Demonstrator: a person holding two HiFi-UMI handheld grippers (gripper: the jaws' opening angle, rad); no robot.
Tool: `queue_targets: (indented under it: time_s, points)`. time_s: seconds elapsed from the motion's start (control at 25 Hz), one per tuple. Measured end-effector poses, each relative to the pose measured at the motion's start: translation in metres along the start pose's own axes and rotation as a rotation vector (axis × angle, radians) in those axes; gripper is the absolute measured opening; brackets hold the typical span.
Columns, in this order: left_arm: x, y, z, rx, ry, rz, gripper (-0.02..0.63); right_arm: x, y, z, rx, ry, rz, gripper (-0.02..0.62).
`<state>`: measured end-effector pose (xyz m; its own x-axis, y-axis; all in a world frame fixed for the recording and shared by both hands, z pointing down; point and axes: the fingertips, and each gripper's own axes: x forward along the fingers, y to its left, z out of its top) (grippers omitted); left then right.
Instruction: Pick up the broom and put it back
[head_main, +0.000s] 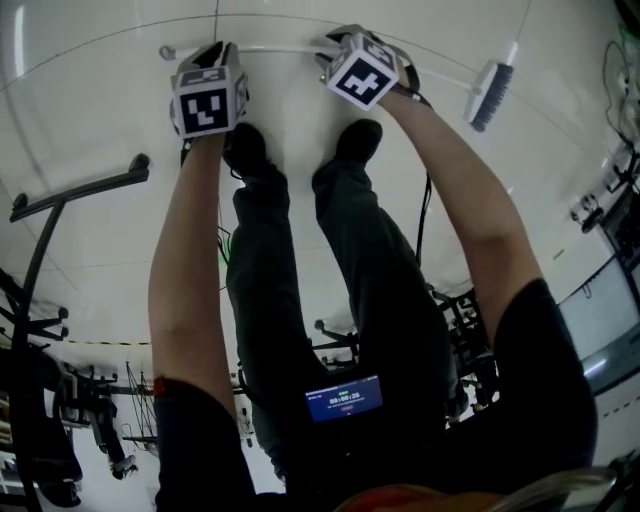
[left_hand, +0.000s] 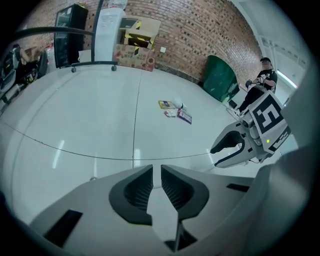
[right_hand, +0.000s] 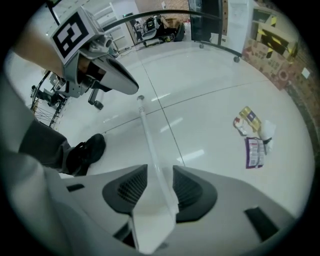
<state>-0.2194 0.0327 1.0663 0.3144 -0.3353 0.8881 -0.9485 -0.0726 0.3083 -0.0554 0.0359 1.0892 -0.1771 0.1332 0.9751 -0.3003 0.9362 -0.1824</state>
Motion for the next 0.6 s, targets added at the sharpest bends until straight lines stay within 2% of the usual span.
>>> queue_targets:
  time_s: [0.36, 0.6]
  points:
    - [-0.082, -0.031, 0.051, 0.040, -0.005, 0.023, 0.036, -0.100, -0.003, -0.010, 0.070, -0.023, -0.030, 0.170]
    - [-0.134, -0.038, 0.081, 0.084, 0.014, 0.061, 0.037, -0.164, -0.004, -0.008, 0.156, -0.066, -0.045, 0.170]
